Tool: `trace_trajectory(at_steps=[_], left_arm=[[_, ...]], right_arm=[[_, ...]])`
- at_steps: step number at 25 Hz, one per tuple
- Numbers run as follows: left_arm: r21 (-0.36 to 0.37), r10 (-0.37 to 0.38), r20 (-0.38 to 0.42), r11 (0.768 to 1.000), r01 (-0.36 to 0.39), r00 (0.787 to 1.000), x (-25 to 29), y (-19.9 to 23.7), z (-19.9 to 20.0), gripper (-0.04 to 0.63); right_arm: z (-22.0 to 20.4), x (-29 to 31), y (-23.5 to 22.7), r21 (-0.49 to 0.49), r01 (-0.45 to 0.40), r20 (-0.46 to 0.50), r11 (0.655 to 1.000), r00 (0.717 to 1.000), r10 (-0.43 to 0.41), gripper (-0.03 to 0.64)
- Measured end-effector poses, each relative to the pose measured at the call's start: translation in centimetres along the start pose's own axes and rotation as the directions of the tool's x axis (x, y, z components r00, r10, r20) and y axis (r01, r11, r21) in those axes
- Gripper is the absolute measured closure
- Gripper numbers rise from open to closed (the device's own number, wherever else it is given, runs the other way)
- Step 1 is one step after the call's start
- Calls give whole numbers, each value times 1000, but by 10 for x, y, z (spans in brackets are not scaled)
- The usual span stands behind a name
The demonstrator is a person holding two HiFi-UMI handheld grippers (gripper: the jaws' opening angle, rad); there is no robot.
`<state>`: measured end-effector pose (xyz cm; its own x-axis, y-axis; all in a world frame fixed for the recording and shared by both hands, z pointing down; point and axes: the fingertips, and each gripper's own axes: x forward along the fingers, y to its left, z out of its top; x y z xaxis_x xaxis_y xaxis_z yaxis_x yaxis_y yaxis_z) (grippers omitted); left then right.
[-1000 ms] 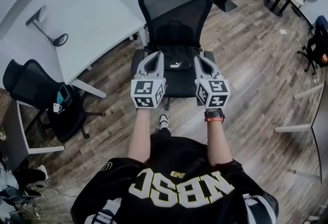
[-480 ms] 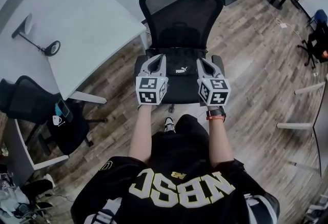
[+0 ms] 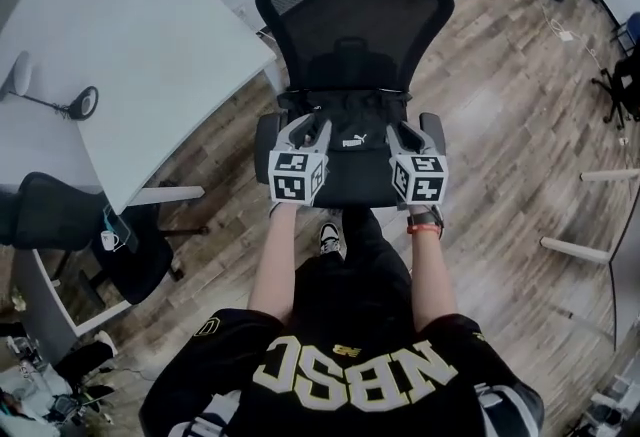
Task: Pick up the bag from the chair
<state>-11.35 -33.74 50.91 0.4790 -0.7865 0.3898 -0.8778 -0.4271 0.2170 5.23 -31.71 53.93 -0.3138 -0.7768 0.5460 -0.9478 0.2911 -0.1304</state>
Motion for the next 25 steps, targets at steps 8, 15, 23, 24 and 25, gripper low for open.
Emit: trace_trajectory(at_steps=[8, 15, 23, 24, 25], left_arm=[[-47, 27, -102, 998, -32, 994, 96, 38, -35, 406], [-104, 31, -256, 993, -59, 966, 165, 78, -103, 319], [-156, 72, -392, 977, -143, 917, 216, 130, -195, 250], [-157, 78, -404, 976, -153, 911, 221, 138, -206, 242], [-160, 80, -417, 974, -160, 905, 226, 145, -217, 239]], right_arm=[[-36, 104, -74, 35, -10, -164, 999, 986, 16, 459], [-100, 187, -110, 35, -34, -331, 999, 943, 43, 382], [-165, 256, -140, 56, -19, -436, 998, 899, 42, 255], [-176, 263, -143, 59, -16, -446, 998, 894, 41, 244], [-186, 270, -147, 63, -11, -458, 998, 888, 39, 241]])
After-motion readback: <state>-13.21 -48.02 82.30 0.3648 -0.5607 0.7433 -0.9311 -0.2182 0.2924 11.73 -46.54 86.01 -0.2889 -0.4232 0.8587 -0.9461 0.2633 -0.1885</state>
